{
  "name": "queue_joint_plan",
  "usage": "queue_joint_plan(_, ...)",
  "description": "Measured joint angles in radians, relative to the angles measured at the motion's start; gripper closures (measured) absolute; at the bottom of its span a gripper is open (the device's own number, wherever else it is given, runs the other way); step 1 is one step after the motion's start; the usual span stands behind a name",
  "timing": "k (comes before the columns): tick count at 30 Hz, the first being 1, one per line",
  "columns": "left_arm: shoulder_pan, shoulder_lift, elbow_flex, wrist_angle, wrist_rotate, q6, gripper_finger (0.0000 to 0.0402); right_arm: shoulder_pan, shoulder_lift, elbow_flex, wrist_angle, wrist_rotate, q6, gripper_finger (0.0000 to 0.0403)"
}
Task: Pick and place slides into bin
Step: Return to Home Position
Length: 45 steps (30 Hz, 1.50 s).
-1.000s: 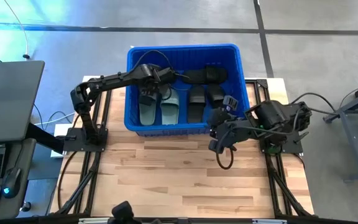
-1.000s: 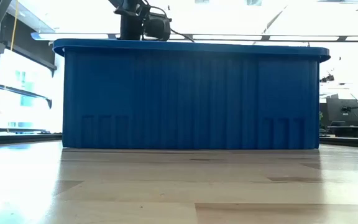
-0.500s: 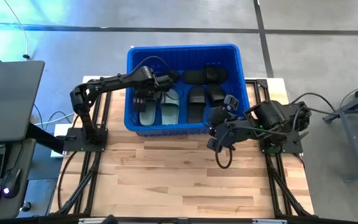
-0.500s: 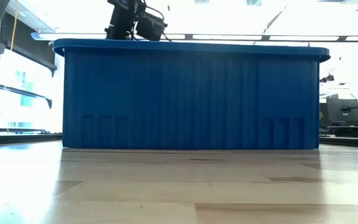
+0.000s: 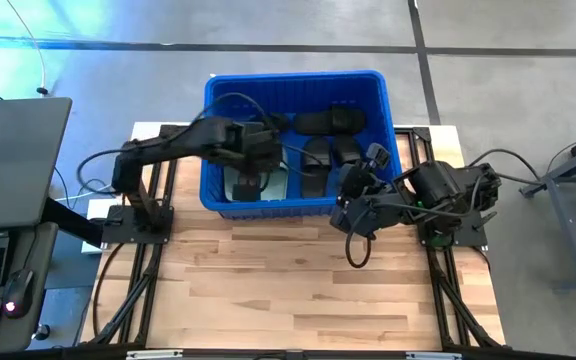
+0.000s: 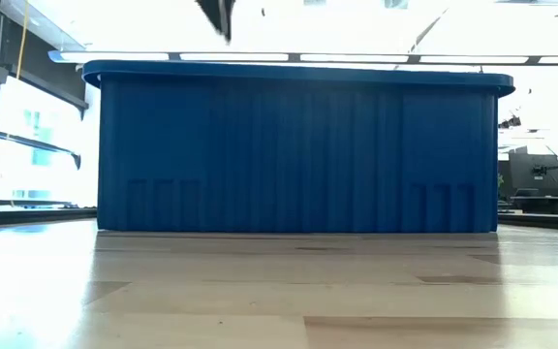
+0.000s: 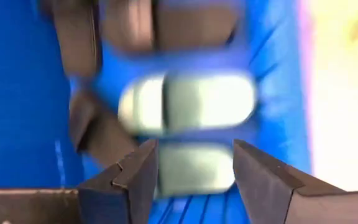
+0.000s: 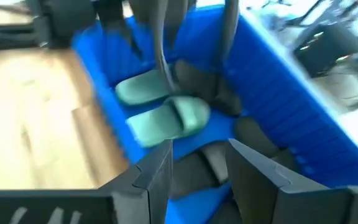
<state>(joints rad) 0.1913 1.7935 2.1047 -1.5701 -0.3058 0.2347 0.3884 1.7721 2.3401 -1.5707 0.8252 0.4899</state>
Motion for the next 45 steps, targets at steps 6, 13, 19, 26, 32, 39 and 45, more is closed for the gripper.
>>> queue_joint_plan(6,-0.139,-0.012,0.254,0.024,0.120,0.023,0.0213,-0.011,0.000,0.000,0.007,-0.220,-0.029,0.0263)
queue_joint_plan(13,-0.296,-0.141,0.149,0.030,0.178,-0.207,0.0215,-0.022,-0.015,0.000,0.036,-0.394,-0.071,0.0263)
queue_joint_plan(19,-0.439,-0.201,0.140,0.002,0.057,-0.334,0.0212,0.016,-0.093,0.000,0.000,-0.379,-0.052,0.0263)
queue_joint_plan(26,-0.614,-0.268,0.125,0.002,-0.100,-0.415,0.0214,0.110,-0.182,0.001,0.000,-0.306,-0.045,0.0263)
queue_joint_plan(32,-0.732,-0.361,0.026,-0.001,-0.229,-0.516,0.0212,0.196,-0.244,0.001,0.000,-0.229,-0.035,0.0263)
queue_joint_plan(39,-0.855,-0.519,-0.213,0.092,-0.357,-0.609,0.0215,0.285,-0.312,0.001,0.000,-0.125,-0.048,0.0263)
queue_joint_plan(45,-0.929,-0.699,-0.516,0.379,-0.395,-0.571,0.0212,0.317,-0.386,-0.023,0.006,-0.102,-0.035,0.0263)
